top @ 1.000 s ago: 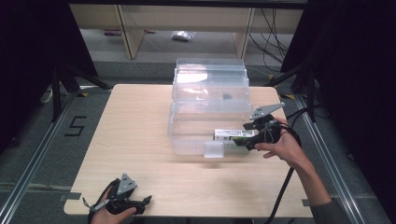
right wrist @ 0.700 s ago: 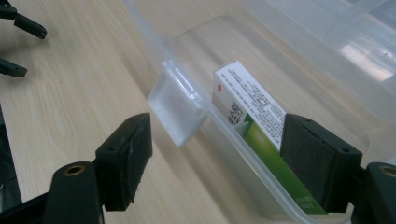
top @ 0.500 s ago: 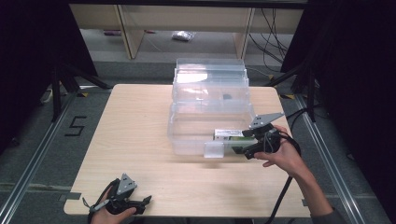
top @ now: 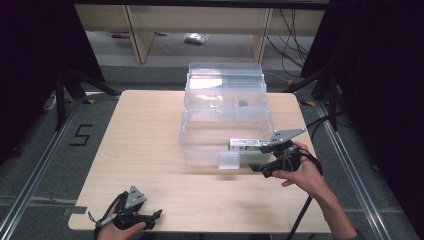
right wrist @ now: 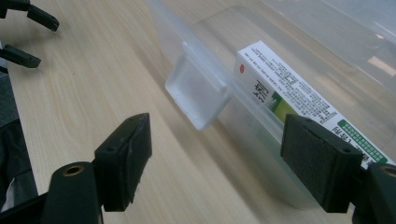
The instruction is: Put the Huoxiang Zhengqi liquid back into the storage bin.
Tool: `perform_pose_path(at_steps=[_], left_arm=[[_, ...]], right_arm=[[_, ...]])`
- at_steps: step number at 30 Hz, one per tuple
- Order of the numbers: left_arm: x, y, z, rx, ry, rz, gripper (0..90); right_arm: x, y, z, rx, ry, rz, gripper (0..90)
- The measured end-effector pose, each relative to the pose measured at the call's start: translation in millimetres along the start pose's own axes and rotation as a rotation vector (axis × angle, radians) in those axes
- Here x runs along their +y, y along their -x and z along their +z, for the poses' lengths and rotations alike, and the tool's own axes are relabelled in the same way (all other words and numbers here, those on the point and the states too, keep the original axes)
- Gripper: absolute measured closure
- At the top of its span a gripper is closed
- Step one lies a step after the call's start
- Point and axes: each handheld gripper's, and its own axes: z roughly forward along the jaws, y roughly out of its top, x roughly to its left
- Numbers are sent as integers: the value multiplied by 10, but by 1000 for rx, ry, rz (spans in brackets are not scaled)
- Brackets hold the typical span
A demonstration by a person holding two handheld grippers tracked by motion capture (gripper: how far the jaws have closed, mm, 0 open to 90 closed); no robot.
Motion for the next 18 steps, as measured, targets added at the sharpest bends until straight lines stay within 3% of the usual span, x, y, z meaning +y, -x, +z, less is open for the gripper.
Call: perform_pose_path(at_steps=[1, 3, 8, 9, 13, 15, 16, 18], left_arm=[[4, -12, 8, 7, 6, 24, 158], [2, -18, 2, 6, -4, 32, 158], [-2, -5, 4, 5, 3, 11, 158], [1, -11, 4, 6, 5, 15, 158], [4, -18, 7, 8, 6, 32, 158], [3, -18, 5, 7, 6, 30, 158], [-2, -1, -1, 1, 2, 2, 158], [0, -1, 3, 3, 4, 7, 158]], right_arm=[[-10, 2, 3, -9, 5, -4, 249], [-33, -16, 8, -3, -5, -8, 244], [-110, -104, 37, -11, 25, 13, 185], [-125, -115, 42, -15, 44, 2, 181], [-200, -185, 74, -13, 51, 38, 161], [-238, -211, 92, 2, 47, 33, 161], [-238, -211, 92, 2, 47, 33, 161], [-281, -245, 114, 18, 55, 13, 161]])
